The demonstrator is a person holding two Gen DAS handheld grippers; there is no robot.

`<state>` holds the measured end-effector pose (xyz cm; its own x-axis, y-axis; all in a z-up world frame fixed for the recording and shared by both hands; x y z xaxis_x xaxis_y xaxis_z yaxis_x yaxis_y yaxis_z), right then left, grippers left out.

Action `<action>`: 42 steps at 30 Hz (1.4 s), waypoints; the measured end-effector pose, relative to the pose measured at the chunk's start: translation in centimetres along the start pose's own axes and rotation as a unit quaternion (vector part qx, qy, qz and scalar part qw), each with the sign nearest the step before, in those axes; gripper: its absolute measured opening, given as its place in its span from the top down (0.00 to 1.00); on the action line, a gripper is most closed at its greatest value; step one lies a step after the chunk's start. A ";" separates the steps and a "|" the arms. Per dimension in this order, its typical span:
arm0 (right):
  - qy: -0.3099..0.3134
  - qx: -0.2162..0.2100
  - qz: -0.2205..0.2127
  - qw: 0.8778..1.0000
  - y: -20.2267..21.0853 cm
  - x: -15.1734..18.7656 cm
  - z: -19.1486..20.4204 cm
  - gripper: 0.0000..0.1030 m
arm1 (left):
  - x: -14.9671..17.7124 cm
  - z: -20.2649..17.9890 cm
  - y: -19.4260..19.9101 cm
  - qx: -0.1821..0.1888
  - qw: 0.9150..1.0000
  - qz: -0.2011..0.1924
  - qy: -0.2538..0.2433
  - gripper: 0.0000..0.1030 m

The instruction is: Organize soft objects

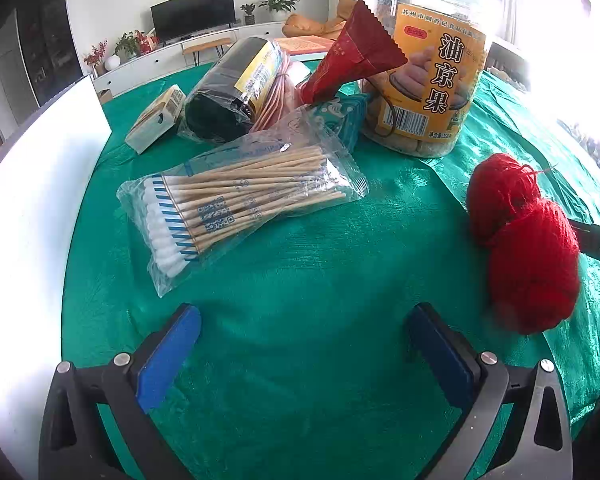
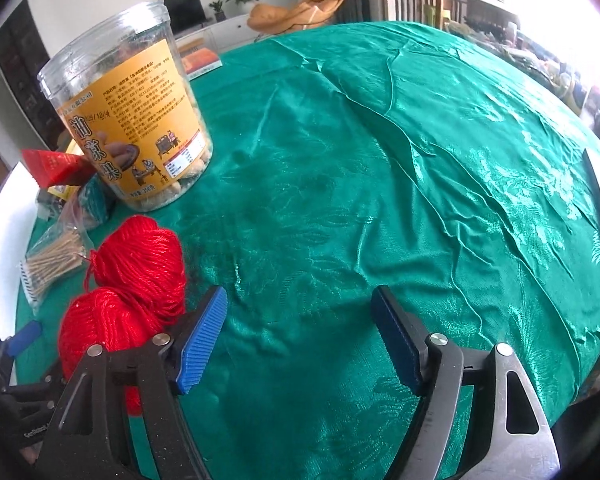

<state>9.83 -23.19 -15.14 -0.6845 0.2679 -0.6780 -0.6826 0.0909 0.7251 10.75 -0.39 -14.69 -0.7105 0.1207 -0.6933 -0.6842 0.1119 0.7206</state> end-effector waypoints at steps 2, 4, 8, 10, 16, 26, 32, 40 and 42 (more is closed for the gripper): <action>0.005 0.004 0.001 1.000 0.0 0.0 0.1 0.25 | 0.1 0.0 0.1 -0.001 1.000 -0.001 0.001 0.00; 0.011 0.008 0.002 1.000 0.0 0.1 0.3 0.24 | 0.1 0.1 0.1 -0.001 1.000 -0.001 0.001 0.00; 0.014 0.010 0.003 1.000 0.0 0.1 0.4 0.24 | 0.1 0.1 0.1 -0.001 1.000 -0.001 0.002 0.00; 0.014 0.010 0.003 1.000 0.0 0.1 0.4 0.24 | 0.1 0.1 0.1 -0.001 1.000 0.001 0.002 0.00; -0.008 -0.008 -0.001 1.000 0.3 0.0 0.0 0.24 | -1.6 -0.1 1.1 0.040 0.994 0.103 -0.021 0.01; -0.105 -0.133 -0.023 0.985 1.6 -0.9 -0.8 0.24 | -9.3 0.0 -1.3 0.000 0.965 0.071 -0.252 0.00; -0.062 -0.261 0.009 0.963 3.8 0.1 4.6 0.23 | -8.2 1.2 -5.1 0.019 0.965 0.102 -0.239 0.08; 0.035 -0.146 0.070 0.986 0.1 1.1 10.2 0.51 | -8.9 3.8 -2.2 0.051 0.988 0.113 -0.091 0.60; 0.024 -0.144 0.069 0.987 0.6 0.3 9.4 0.51 | -9.2 4.9 0.1 0.074 0.992 0.101 -0.033 0.60</action>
<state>11.66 -14.02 -13.77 -0.7829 0.2129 -0.5846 -0.6215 -0.2226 0.7512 18.08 3.38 -8.21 -0.8148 0.2200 -0.5364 -0.4934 0.2224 0.8409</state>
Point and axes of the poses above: each gripper's, at about its wrist camera, not at the fingertips, and y roughly against the way its jaws point, z to its left, x to its underside, the point moved 6 cm from there along -y, roughly the way its jaws point, and after that the axes turned 9 degrees about -z, right-handed, at the moved point
